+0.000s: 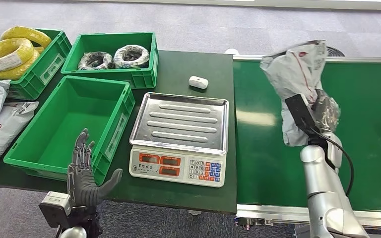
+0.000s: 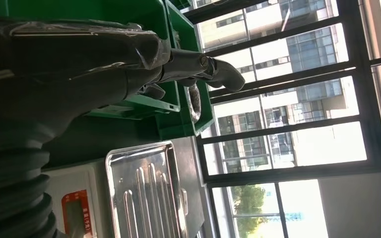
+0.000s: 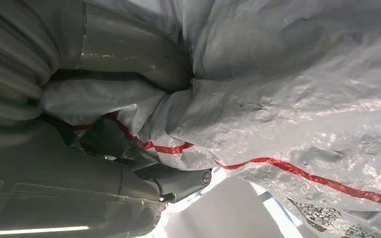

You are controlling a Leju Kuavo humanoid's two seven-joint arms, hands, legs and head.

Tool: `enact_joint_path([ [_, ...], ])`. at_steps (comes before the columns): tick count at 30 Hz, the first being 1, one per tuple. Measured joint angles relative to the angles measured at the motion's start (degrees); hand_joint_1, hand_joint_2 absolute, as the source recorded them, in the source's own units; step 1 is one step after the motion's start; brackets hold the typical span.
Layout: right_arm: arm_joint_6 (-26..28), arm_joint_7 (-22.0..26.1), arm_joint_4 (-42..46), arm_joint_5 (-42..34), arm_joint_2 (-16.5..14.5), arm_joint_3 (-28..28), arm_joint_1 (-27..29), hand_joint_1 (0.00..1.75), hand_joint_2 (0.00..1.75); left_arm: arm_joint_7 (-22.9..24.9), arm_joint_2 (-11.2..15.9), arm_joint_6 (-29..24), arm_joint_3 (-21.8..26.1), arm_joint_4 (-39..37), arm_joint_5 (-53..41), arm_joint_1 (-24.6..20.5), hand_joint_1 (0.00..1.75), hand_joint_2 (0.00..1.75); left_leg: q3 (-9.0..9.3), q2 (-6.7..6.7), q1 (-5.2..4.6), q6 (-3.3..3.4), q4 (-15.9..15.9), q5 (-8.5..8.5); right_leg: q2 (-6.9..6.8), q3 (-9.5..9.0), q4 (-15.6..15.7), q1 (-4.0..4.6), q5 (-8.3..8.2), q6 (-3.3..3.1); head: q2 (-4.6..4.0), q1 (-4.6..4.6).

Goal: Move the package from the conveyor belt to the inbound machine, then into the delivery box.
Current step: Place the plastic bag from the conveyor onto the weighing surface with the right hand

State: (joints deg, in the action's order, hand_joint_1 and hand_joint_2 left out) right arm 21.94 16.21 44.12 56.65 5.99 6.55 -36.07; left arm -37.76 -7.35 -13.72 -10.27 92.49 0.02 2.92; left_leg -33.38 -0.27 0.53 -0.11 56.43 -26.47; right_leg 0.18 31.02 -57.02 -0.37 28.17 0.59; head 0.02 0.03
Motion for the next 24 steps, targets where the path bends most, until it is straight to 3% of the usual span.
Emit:
enact_joint_path([
  [9,-13.6,1.5,-0.2,3.3,-5.6,-18.8,-7.1,1.75,1.75,-1.2,1.9,-0.4,1.9,-1.2,0.4,-4.9,0.0,1.75,-0.03,-0.02,0.02,-0.02,0.0,0.07,-0.02,0.04,0.0,0.01,0.0,-0.01,0.01,0.01],
  [15,-15.4,4.1,-3.6,4.0,-9.4,-26.5,-9.2,1.75,1.75,-1.4,2.7,-1.0,3.6,-1.9,1.1,-6.7,0.0,1.75,-0.06,-0.02,0.02,-0.03,0.0,0.06,-0.02,0.07,0.0,0.01,0.0,-0.01,-0.01,0.01],
  [21,-15.4,4.5,-5.8,3.9,-11.1,-29.6,-9.9,1.71,1.75,-1.5,2.8,-1.2,4.5,-2.0,1.1,-7.2,0.0,1.75,-0.08,-0.04,0.01,-0.03,0.0,0.06,-0.03,0.08,0.0,0.0,0.0,-0.01,0.01,0.02],
  [22,-15.5,4.6,-6.1,3.8,-11.2,-29.9,-10.0,1.48,1.75,-1.5,2.9,-1.3,4.5,-2.0,1.1,-7.2,0.0,1.75,-0.08,-0.04,0.01,-0.03,0.0,0.06,-0.03,0.08,0.0,0.0,0.0,-0.01,0.0,0.02],
  [24,-16.1,4.7,-6.6,3.6,-11.5,-30.6,-10.1,0.61,1.75,-1.5,2.9,-1.4,4.7,-2.0,1.1,-7.2,0.0,1.75,-0.08,-0.03,0.01,-0.03,0.0,0.06,-0.03,0.08,0.0,0.01,0.0,-0.01,0.0,0.03],
])
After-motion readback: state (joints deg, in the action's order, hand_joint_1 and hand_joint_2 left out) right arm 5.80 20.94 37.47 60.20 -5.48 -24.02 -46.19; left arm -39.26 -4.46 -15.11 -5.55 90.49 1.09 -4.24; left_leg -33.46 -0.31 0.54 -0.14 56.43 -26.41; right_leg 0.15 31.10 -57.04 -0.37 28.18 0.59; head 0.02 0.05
